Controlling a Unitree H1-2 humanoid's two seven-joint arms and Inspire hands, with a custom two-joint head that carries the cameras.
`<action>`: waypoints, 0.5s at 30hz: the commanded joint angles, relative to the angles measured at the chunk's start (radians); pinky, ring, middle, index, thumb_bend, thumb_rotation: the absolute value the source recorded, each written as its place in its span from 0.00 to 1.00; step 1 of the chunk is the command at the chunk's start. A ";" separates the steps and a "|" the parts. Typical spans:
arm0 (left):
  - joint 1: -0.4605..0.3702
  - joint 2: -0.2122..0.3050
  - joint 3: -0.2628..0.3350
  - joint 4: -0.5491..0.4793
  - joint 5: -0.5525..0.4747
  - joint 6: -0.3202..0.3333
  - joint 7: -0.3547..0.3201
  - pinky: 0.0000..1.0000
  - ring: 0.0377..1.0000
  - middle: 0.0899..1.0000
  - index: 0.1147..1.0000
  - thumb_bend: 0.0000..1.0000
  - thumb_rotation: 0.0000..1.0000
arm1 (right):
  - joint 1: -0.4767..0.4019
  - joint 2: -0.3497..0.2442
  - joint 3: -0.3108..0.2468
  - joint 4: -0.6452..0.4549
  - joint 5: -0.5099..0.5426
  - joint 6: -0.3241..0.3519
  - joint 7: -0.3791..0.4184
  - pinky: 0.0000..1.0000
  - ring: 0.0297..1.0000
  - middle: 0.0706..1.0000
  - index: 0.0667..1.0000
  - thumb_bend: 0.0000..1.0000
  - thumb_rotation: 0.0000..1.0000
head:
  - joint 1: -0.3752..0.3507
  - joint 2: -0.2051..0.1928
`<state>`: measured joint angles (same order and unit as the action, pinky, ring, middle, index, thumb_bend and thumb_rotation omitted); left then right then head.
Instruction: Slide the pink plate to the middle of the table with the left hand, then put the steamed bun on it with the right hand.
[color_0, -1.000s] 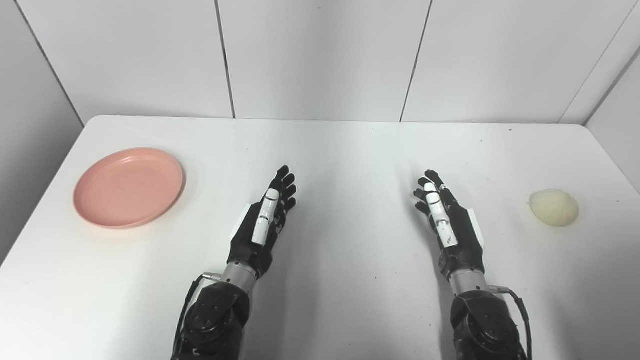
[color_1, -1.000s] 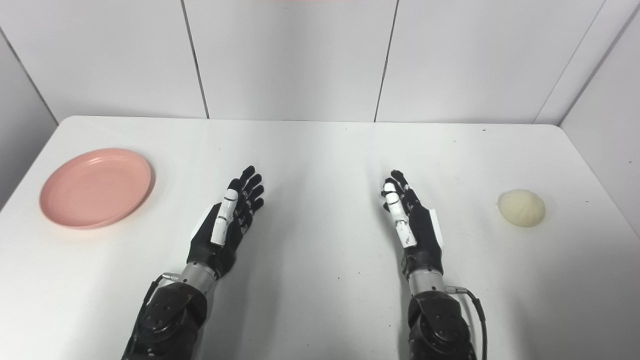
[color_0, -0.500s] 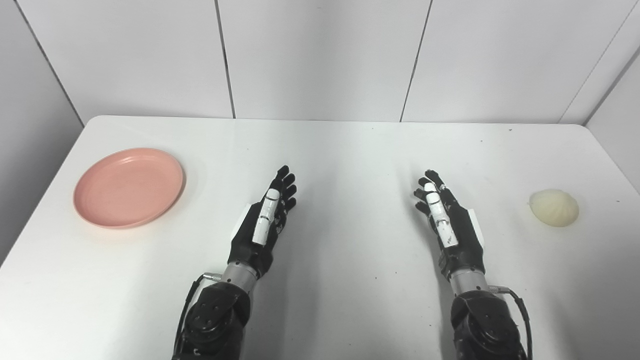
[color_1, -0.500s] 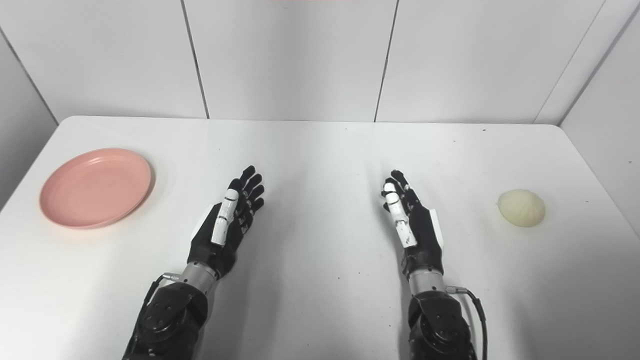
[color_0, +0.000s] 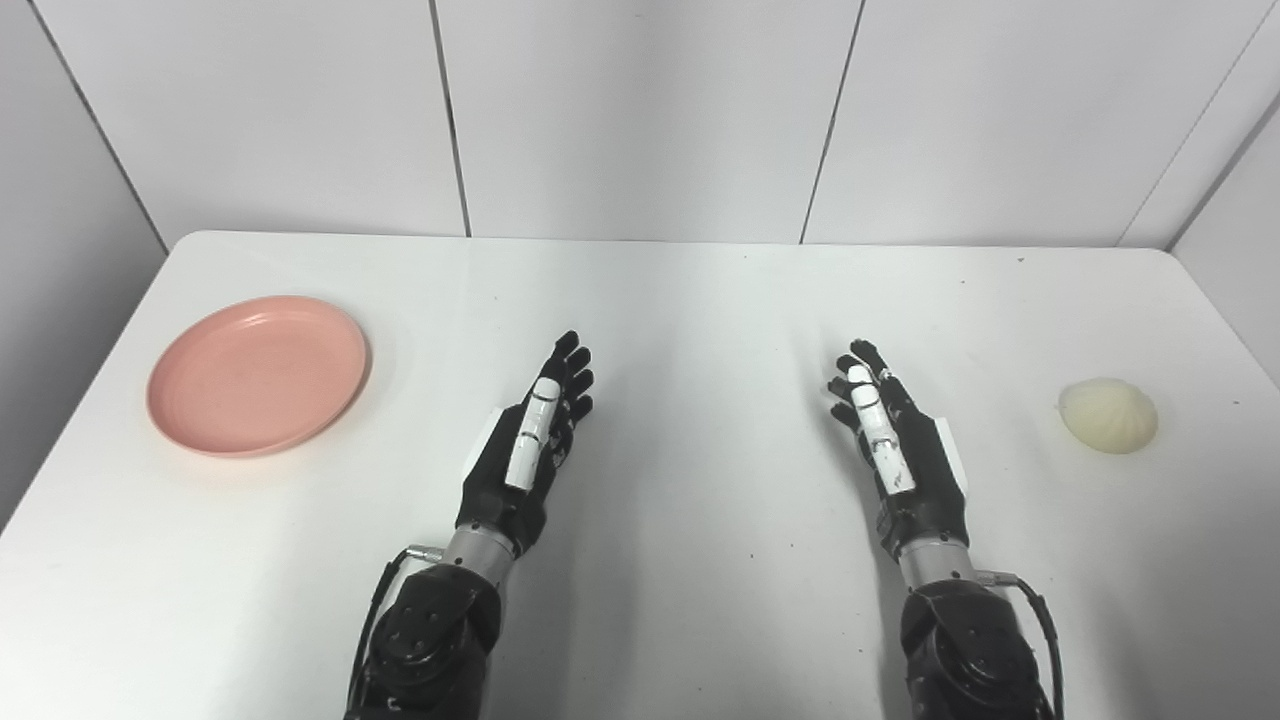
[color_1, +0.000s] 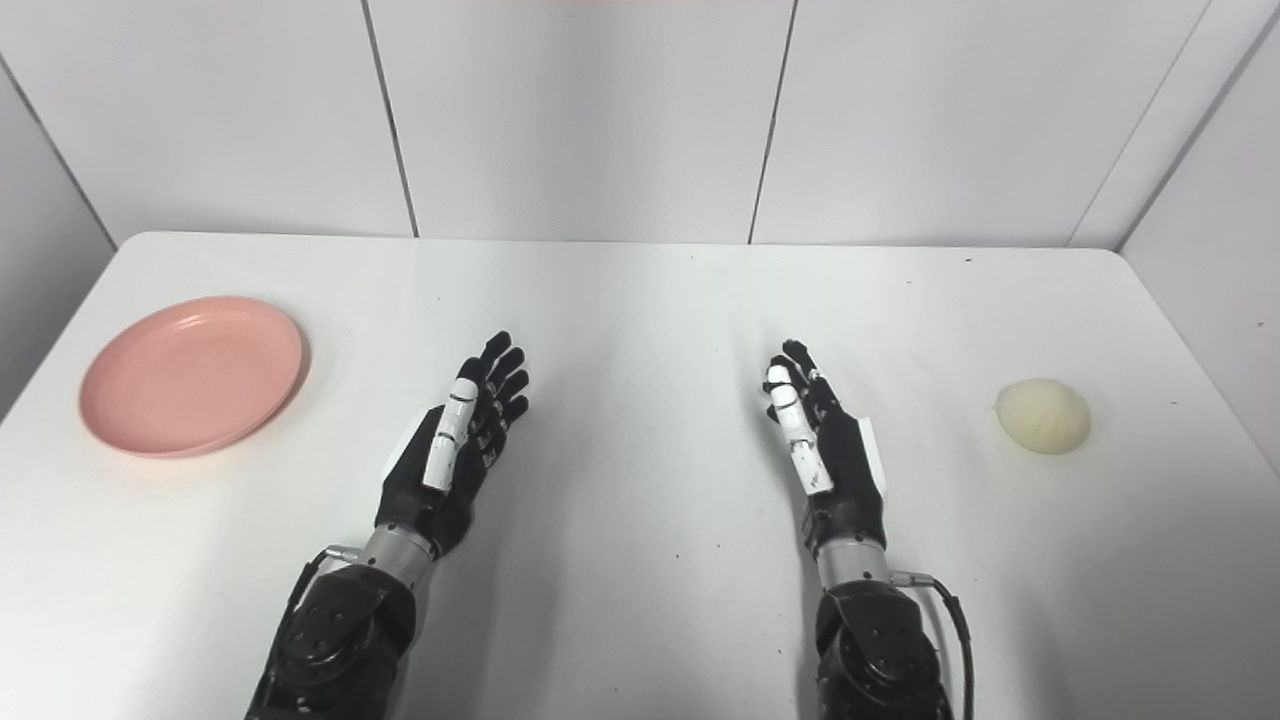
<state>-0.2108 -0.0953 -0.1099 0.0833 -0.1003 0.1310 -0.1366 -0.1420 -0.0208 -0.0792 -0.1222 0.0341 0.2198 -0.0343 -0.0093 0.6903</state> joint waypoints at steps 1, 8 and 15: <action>-0.012 -0.010 -0.006 0.008 0.003 -0.005 0.001 1.00 1.00 1.00 1.00 0.53 0.97 | -0.028 -0.005 0.000 -0.017 0.003 -0.070 0.004 0.88 0.86 0.88 0.89 0.58 0.79 | 0.001 0.000; -0.024 -0.032 -0.012 0.113 0.015 -0.103 0.007 1.00 1.00 1.00 1.00 0.54 0.97 | -0.013 -0.031 -0.016 0.019 0.027 -0.113 0.022 0.90 0.89 0.90 0.91 0.52 0.84 | 0.189 -0.098; -0.063 -0.068 -0.002 0.262 0.018 -0.224 0.021 1.00 1.00 1.00 1.00 0.55 0.98 | -0.007 -0.065 -0.049 0.096 0.099 -0.193 0.061 0.95 0.90 0.91 0.93 0.52 0.82 | 0.351 -0.200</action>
<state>-0.2916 -0.1563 -0.1163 0.2913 -0.0764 -0.0606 -0.1163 -0.1400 -0.0771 -0.1172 -0.0234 0.1133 0.0824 0.0121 0.3129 0.5093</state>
